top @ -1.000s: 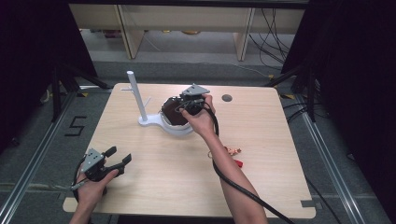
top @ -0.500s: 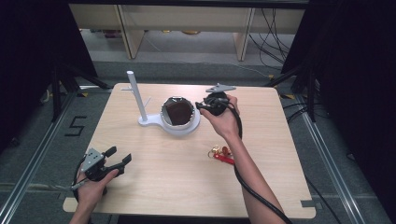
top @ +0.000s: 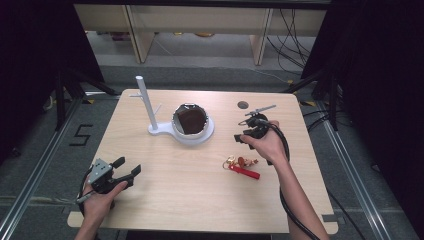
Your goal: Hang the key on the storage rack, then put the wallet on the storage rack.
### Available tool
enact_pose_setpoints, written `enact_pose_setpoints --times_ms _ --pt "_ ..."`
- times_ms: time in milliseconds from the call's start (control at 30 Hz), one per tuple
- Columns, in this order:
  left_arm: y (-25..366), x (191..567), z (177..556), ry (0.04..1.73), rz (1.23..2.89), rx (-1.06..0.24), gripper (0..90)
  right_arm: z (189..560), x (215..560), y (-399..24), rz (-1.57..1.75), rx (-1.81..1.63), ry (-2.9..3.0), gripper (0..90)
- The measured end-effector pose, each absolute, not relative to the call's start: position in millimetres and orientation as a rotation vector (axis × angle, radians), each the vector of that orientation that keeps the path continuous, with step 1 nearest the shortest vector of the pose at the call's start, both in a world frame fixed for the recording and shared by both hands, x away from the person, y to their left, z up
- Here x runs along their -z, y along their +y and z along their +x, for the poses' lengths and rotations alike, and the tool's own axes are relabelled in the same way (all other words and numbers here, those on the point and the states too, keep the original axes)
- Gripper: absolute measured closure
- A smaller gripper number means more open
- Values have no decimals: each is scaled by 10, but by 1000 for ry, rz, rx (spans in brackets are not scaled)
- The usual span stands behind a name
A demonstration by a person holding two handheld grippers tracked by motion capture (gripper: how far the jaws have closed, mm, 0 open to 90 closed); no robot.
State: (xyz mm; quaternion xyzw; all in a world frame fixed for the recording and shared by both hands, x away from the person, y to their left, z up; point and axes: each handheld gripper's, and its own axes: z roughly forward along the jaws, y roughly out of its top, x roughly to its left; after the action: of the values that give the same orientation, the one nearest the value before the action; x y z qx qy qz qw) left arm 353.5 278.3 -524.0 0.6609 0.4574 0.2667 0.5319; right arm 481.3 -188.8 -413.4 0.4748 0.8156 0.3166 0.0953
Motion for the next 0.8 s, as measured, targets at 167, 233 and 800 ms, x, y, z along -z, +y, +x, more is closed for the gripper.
enact_pose_setpoints --times_ms 167,233,800 --pt "2759 5241 3548 1087 1591 -645 251 4677 4221 -2089 1474 -939 2416 588" --pt "2753 5244 3551 1082 1591 -645 252 4643 4244 -2121 1504 -945 2396 597" --pt "2730 5241 3519 1066 1606 -648 257 4566 4277 -1965 1508 -861 2533 817"
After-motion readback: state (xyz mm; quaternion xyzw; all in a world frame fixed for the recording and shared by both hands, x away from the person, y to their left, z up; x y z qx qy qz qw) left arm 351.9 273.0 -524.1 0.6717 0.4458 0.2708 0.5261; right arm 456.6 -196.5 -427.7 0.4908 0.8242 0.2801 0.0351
